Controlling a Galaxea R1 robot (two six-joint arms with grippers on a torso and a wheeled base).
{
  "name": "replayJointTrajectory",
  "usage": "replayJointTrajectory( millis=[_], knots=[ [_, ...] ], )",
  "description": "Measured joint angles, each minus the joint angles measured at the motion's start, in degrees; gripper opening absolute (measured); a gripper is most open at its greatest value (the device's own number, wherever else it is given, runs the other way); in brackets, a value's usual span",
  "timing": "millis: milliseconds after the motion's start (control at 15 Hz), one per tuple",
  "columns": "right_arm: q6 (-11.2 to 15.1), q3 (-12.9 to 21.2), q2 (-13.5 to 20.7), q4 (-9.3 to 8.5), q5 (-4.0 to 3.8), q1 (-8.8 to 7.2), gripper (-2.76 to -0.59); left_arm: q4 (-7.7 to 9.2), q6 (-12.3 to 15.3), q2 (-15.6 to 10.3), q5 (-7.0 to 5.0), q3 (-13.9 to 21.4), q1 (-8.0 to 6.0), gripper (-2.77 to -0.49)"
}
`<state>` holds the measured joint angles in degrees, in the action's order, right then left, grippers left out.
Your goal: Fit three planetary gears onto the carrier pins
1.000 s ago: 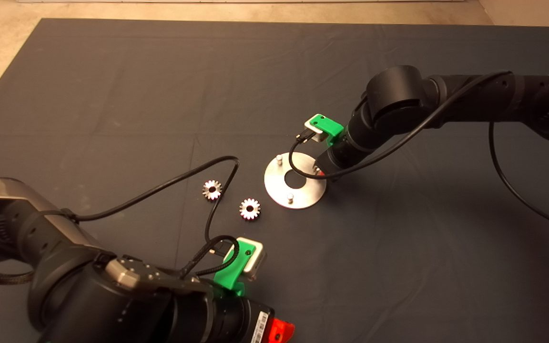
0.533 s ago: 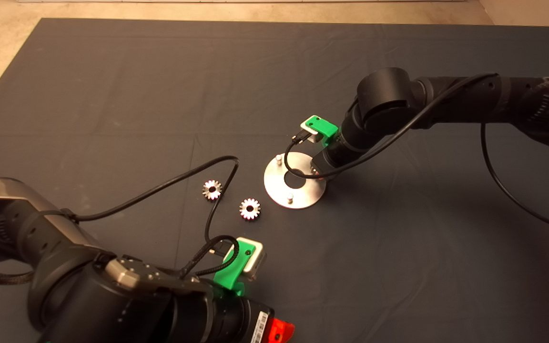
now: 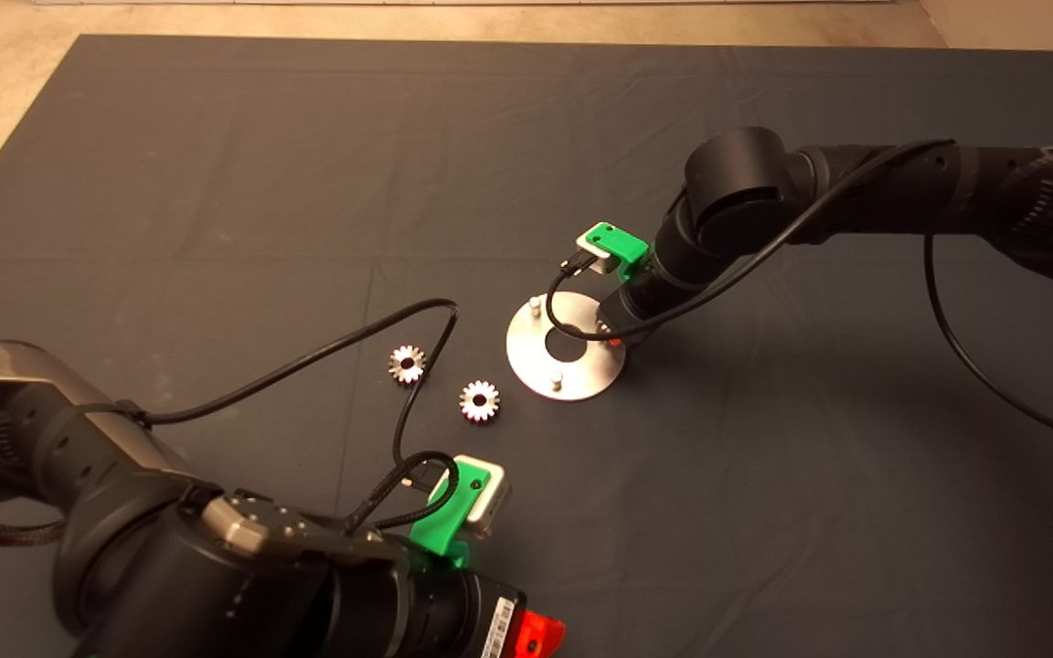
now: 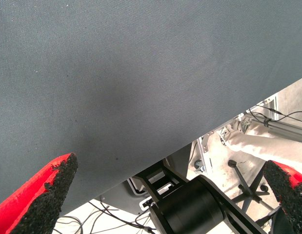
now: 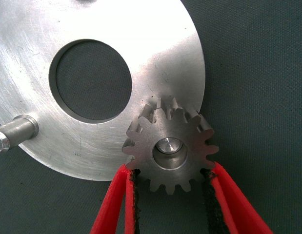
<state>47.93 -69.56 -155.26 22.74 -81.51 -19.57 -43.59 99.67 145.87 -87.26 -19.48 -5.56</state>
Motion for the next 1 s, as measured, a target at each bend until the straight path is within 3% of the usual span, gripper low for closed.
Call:
replayJointTrajectory(
  millis=[467,800,1000],
  knots=[
    [-0.1,0.0,0.0,-0.33,0.06,-0.02,-2.62,0.0,0.0,0.0,0.0,0.0,0.0,-0.5],
    [-0.1,0.0,0.0,-0.99,0.13,-0.14,-2.44,0.0,0.0,0.0,0.0,0.0,0.0,-0.5],
    [-0.1,0.0,0.0,-1.18,0.28,-0.13,-2.2,0.0,0.0,0.0,0.0,0.0,0.0,-0.5]
  ],
)
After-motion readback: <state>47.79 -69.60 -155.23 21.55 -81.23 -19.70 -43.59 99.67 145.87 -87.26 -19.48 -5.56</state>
